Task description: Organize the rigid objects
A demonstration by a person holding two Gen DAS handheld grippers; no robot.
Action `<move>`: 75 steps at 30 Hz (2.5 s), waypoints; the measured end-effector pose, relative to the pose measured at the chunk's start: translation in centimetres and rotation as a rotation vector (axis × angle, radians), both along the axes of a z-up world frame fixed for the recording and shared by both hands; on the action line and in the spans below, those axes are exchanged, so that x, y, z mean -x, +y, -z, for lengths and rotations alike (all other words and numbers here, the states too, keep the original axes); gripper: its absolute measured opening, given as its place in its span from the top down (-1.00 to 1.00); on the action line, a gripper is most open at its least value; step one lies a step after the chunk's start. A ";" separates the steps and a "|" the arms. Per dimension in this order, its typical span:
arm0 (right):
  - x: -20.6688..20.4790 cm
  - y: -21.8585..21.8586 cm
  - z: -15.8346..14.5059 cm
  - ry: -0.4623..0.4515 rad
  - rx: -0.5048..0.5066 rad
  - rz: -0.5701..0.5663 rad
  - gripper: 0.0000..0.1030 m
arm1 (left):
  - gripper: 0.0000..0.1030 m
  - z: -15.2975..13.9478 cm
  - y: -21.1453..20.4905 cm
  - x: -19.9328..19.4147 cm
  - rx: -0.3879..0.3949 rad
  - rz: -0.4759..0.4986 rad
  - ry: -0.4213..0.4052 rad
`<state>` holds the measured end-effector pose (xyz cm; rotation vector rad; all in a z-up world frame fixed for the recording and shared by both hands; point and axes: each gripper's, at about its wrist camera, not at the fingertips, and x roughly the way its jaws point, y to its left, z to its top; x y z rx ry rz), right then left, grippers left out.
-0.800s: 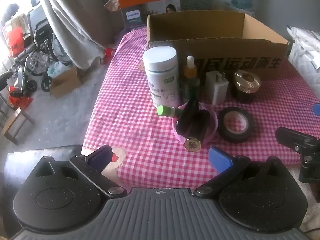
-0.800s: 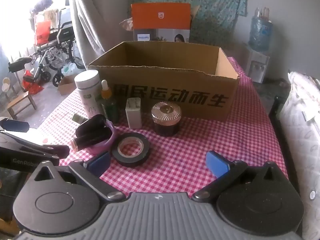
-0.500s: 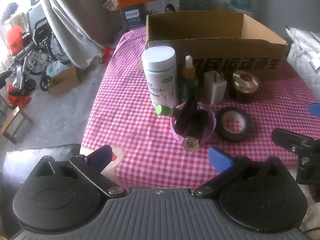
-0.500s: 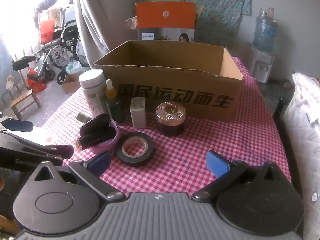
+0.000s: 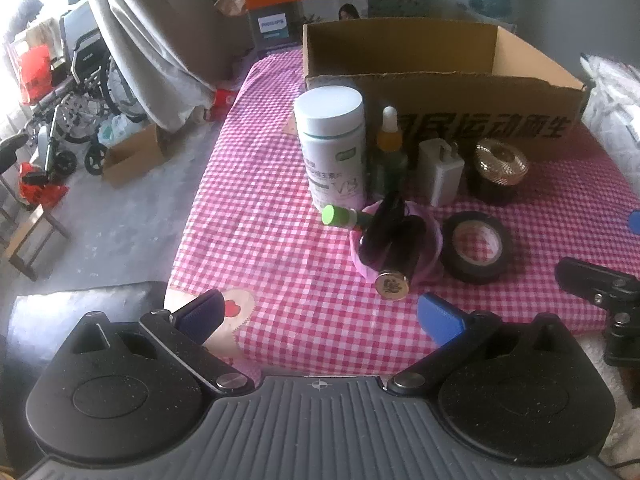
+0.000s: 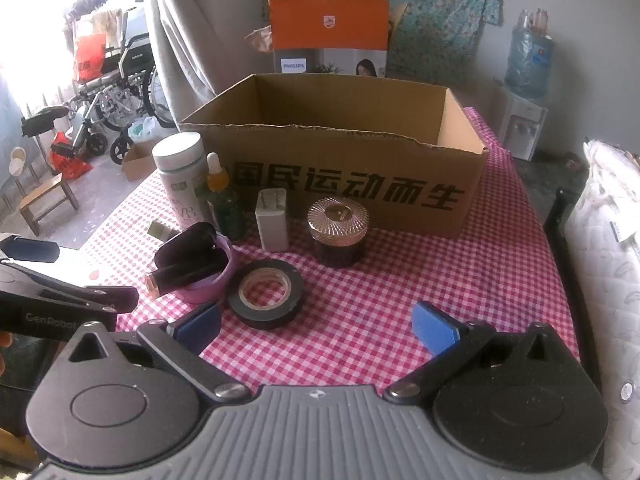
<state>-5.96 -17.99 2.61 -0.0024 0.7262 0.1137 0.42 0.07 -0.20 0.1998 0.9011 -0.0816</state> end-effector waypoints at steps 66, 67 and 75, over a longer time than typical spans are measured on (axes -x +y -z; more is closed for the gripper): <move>-1.0 0.1 0.9 0.027 0.004 -0.017 -1.00 | -1.00 0.9 -0.5 -0.9 -0.036 0.006 0.042; -1.0 0.0 0.9 0.028 0.002 -0.016 -1.00 | -1.00 1.0 -0.5 -1.0 -0.036 0.006 0.044; -0.9 -1.4 0.9 -0.007 -0.071 0.012 -1.00 | -1.00 0.3 -1.3 0.0 -0.006 0.088 -0.051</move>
